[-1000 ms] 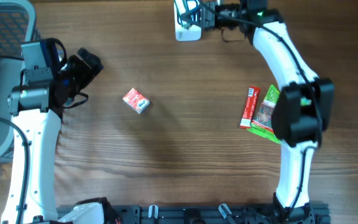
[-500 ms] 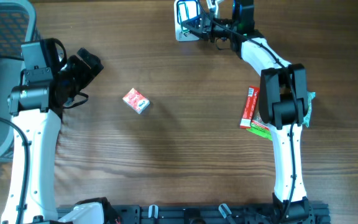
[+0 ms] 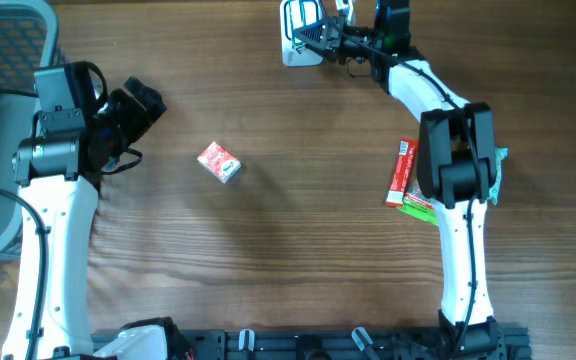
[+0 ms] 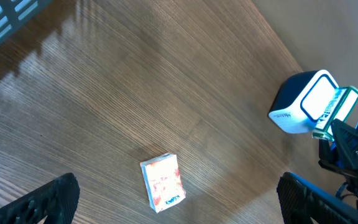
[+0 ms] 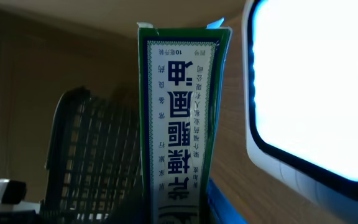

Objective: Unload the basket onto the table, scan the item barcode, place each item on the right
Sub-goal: 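Raise the green box with the right gripper to the white scanner, then lower the green box to the right side and release it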

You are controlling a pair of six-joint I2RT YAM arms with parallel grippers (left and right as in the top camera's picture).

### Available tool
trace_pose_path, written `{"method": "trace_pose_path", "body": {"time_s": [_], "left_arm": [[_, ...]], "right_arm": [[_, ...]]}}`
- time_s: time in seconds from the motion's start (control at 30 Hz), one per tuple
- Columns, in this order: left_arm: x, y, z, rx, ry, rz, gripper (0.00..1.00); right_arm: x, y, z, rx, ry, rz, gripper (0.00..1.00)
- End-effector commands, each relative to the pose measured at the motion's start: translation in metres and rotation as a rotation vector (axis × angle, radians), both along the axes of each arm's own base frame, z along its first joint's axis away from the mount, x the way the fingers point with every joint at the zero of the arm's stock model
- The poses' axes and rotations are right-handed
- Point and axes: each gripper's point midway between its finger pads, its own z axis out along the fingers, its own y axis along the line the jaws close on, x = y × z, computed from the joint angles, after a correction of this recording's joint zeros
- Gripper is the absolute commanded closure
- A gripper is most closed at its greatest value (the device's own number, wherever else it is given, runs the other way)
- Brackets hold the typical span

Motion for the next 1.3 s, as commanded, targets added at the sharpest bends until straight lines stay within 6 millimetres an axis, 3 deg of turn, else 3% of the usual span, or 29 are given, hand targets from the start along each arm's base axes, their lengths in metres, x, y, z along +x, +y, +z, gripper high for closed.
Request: {"method": "trace_pose_path", "body": {"time_s": [0.0, 0.07, 0.13, 0.3, 0.43, 0.57, 0.73, 0.77, 0.83, 1.03, 1.1, 1.13, 1.17, 1.2, 1.23, 1.27], "left_arm": [[0.000, 0.002, 0.004, 0.013, -0.013, 0.001, 0.00], [0.000, 0.002, 0.004, 0.013, -0.013, 0.001, 0.00], [0.000, 0.002, 0.004, 0.013, -0.013, 0.001, 0.00], [0.000, 0.002, 0.004, 0.013, -0.013, 0.001, 0.00], [-0.001, 0.002, 0.004, 0.013, -0.012, 0.001, 0.00], [-0.001, 0.002, 0.004, 0.013, -0.012, 0.001, 0.00], [0.000, 0.002, 0.004, 0.013, -0.013, 0.001, 0.00], [0.000, 0.002, 0.004, 0.013, -0.013, 0.001, 0.00], [0.000, 0.002, 0.004, 0.013, -0.013, 0.001, 0.00], [0.000, 0.002, 0.004, 0.013, -0.013, 0.001, 0.00], [0.000, 0.002, 0.004, 0.013, -0.013, 0.001, 0.00], [-0.001, 0.002, 0.004, 0.013, -0.012, 0.001, 0.00], [0.000, 0.002, 0.004, 0.013, -0.013, 0.001, 0.00], [0.000, 0.002, 0.004, 0.013, -0.013, 0.001, 0.00], [-0.001, 0.002, 0.004, 0.013, -0.012, 0.001, 0.00], [-0.001, 0.002, 0.004, 0.013, -0.012, 0.001, 0.00]], "right_arm": [[-0.016, -0.004, 0.111, 0.003, -0.140, 0.015, 0.96], [-0.038, -0.013, 0.143, -0.087, -0.167, 0.004, 0.95], [-0.057, -0.026, 0.157, -0.223, -0.189, -0.036, 0.95], [-0.143, -0.074, 0.196, -0.577, -0.234, -0.057, 0.96], [-0.207, -0.121, 0.194, -0.847, -0.123, -0.075, 0.96], [-0.258, -0.175, 0.159, -1.146, 0.122, -0.073, 0.96], [-0.272, -0.199, 0.104, -1.273, 0.325, -0.097, 0.96], [-0.273, -0.200, 0.090, -1.281, 0.351, -0.101, 0.96], [-0.277, -0.201, 0.044, -1.291, 0.404, -0.081, 0.96], [-0.282, -0.202, -0.017, -1.293, 0.421, -0.077, 0.90], [-0.284, -0.205, -0.032, -1.307, 0.418, -0.083, 0.82], [-0.284, -0.204, -0.035, -1.307, 0.414, -0.084, 0.61], [-0.283, -0.204, -0.037, -1.306, 0.402, -0.079, 0.33], [-0.283, -0.204, -0.039, -1.305, 0.400, -0.081, 0.13], [-0.283, -0.204, -0.040, -1.305, 0.399, -0.082, 0.01], [-0.281, -0.204, -0.040, -1.303, 0.394, -0.085, 0.00]]}}
